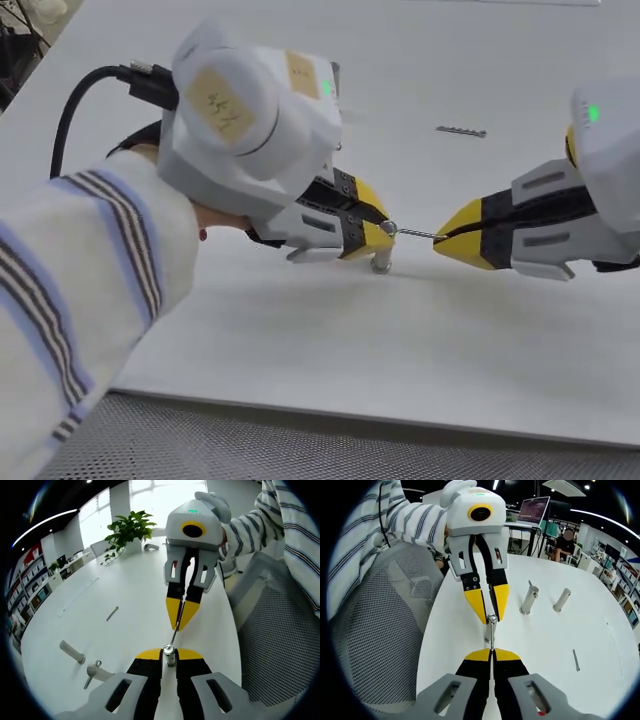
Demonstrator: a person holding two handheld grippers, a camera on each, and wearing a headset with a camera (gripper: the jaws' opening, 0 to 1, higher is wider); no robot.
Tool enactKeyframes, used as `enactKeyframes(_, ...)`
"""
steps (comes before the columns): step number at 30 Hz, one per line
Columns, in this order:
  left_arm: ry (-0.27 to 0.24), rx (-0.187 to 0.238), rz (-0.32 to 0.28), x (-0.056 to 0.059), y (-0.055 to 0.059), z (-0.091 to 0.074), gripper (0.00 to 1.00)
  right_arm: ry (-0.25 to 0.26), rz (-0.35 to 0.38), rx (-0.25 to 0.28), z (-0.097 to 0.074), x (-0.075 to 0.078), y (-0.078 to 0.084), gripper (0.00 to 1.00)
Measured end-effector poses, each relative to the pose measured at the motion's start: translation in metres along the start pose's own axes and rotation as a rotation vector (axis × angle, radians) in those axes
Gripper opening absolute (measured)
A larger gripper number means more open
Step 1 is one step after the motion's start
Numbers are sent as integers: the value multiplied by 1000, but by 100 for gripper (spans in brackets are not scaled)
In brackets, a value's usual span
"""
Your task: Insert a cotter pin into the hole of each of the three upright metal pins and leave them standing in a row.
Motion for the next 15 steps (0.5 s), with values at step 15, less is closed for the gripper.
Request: enactKeyframes(15,8,-5,6,4,0,-2,5,-3,-2,-5,2,0,-2,0)
Point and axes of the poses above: the centre of the closed fingertips' face, and the gripper's own axes: z roughly forward along the fingers, x roughly to its right, y roughly out of its underside, the point moved 4 cm from there along -z, roughly backward along the fingers, and after that the axes turned 2 degrees about y, right-handed, at the moved point
